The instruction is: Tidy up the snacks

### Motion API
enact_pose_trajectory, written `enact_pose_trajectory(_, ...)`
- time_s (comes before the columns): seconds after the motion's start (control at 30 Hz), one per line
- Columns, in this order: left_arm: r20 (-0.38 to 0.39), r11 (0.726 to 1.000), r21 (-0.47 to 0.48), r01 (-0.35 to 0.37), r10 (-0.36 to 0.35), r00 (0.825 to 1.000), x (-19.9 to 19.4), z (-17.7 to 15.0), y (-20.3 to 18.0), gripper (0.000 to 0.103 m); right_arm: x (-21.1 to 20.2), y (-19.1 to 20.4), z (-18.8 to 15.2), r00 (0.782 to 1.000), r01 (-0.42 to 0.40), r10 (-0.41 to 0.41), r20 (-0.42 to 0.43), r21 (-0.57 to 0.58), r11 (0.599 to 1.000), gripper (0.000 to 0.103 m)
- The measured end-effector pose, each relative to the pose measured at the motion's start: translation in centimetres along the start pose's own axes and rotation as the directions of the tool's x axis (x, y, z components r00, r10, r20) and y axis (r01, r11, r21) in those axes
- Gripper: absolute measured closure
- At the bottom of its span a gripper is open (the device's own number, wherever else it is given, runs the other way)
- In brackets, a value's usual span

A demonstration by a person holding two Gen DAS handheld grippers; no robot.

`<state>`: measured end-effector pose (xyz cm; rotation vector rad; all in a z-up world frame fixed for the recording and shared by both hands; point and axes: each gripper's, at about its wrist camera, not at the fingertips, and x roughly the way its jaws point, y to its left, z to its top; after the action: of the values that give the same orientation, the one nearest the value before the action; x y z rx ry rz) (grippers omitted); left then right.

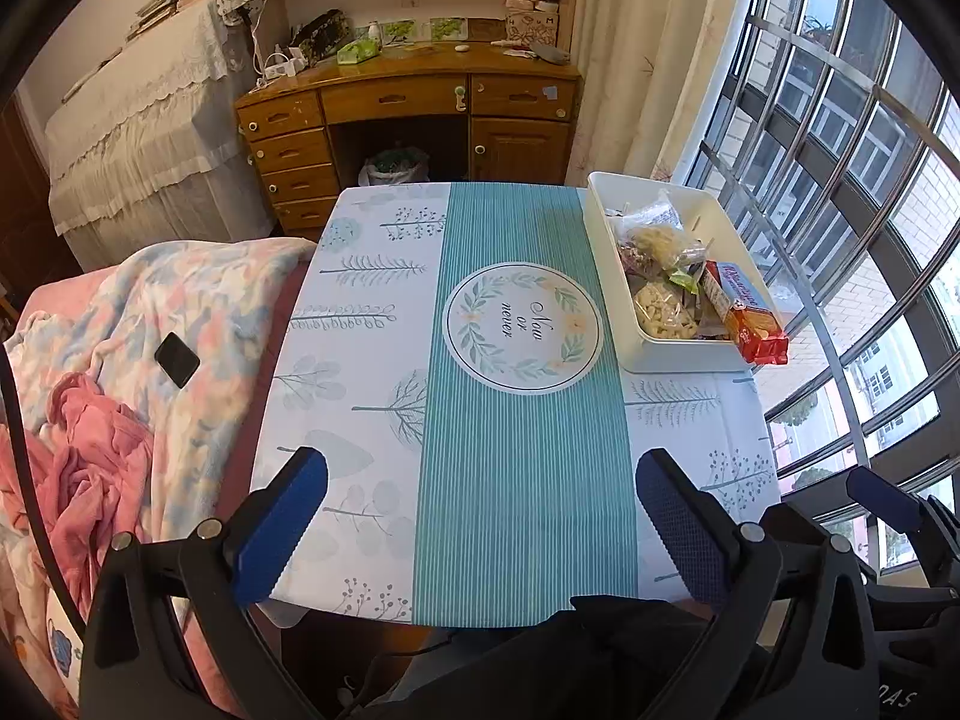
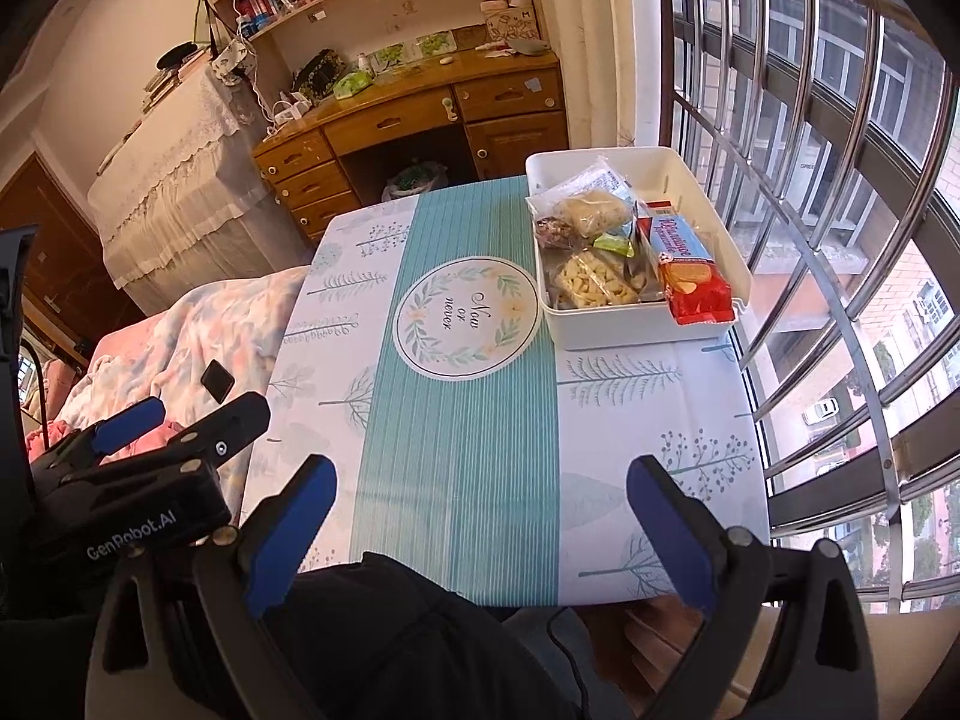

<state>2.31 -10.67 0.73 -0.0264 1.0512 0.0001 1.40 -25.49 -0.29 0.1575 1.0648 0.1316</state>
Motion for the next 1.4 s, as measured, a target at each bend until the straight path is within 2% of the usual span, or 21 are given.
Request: enact_pose_trajectory(1.4,-0.039,1.000,-0.023,0.005,-0.006,0.999,0.7,-0.8,-0.5,0.001,-0.3,0.0,-0.3,1.000,0.014,-0.015,-0.013,-0.012,1.000,0.004)
